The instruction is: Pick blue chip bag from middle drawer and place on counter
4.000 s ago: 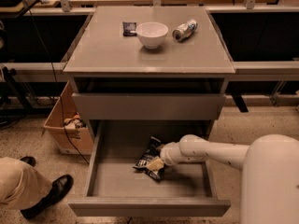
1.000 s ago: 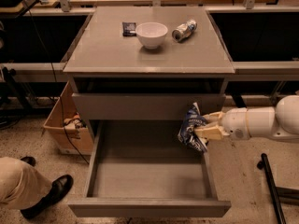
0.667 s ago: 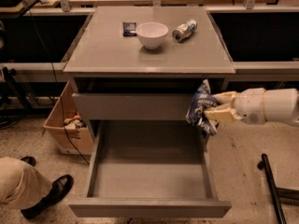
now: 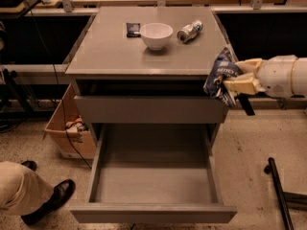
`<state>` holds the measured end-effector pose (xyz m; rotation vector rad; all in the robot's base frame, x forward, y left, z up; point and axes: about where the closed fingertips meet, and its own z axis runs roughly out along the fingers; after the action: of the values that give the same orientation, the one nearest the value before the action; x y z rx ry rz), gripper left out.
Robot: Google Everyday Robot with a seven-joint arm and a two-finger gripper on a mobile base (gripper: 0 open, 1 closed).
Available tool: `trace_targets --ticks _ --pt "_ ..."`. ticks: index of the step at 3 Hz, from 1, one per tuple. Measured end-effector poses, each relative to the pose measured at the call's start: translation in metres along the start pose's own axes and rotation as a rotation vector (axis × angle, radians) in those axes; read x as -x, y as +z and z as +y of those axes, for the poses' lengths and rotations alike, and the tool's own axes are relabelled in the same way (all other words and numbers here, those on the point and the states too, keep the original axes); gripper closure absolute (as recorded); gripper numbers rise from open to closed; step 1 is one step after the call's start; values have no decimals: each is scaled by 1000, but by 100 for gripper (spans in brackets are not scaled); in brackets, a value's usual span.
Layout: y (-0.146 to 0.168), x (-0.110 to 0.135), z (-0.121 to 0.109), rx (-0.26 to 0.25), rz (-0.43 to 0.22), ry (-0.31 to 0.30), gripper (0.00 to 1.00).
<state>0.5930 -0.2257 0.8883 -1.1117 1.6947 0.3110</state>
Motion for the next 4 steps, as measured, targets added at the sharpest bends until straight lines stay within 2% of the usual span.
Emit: trace_targets --ticks 1,2,3,4 --pt "4 33 -43 -70 -25 -55 100" --pt "24 64 -81 -122 -55 -90 100" --pt "62 73 -116 -161 -66 -92 100" --pt "86 62 -134 -175 -60 -72 100"
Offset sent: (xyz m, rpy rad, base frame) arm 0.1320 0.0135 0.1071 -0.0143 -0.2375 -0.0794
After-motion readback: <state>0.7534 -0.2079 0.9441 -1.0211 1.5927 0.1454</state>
